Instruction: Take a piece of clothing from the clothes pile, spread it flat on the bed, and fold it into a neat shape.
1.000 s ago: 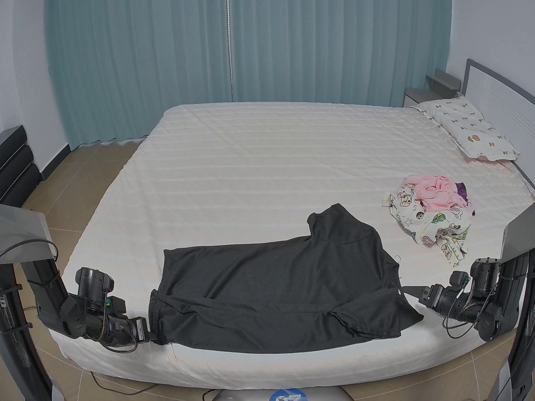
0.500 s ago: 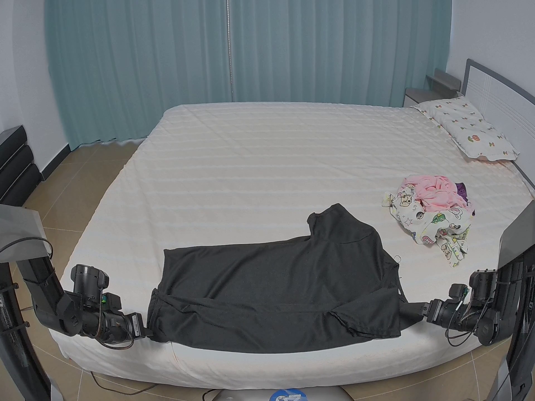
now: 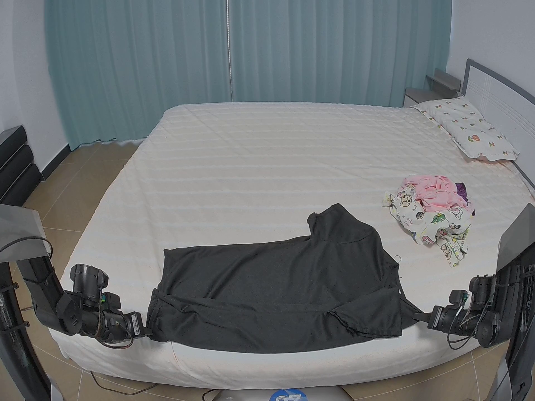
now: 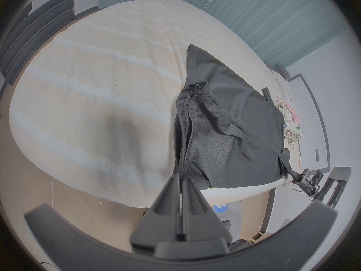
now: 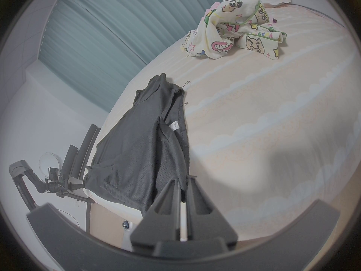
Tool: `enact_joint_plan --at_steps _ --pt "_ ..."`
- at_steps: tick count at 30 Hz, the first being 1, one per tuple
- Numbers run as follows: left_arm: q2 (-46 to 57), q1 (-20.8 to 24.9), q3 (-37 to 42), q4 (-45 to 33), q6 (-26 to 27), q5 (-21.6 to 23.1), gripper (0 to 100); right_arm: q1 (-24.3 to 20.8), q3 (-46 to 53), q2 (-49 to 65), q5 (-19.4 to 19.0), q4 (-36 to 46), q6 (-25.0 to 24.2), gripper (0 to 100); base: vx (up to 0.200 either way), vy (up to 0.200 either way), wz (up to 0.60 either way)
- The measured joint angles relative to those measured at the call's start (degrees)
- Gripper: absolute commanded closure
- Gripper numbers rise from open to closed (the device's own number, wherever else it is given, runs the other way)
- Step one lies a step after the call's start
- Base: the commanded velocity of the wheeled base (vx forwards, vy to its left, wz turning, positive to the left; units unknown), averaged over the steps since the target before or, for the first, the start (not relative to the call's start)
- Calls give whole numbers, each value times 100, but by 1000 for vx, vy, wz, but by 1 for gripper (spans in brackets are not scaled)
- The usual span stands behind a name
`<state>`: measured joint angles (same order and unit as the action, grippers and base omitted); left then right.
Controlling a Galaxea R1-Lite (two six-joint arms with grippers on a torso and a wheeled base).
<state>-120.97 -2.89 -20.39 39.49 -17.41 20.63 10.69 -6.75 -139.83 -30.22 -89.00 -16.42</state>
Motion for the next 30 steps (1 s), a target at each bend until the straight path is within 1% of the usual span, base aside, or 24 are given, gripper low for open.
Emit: enact_joint_plan --at_steps 8,19,24,25,30 --pt "0 -107 -13 -29 22 -40 100 187 78 0 0 0 46 100 0 0 0" --pt "0 -155 -7 -145 90 -89 100 215 76 -20 0 2 50 100 0 0 0" --pt "27 -160 -11 -579 446 -141 100 215 76 -30 1 0 52 100 0 0 0" --pt "33 -160 -16 -612 490 -200 0 215 76 -33 4 2 52 100 0 0 0" --pt "44 -166 -18 -651 532 -345 0 215 74 -45 1 5 50 100 0 0 0"
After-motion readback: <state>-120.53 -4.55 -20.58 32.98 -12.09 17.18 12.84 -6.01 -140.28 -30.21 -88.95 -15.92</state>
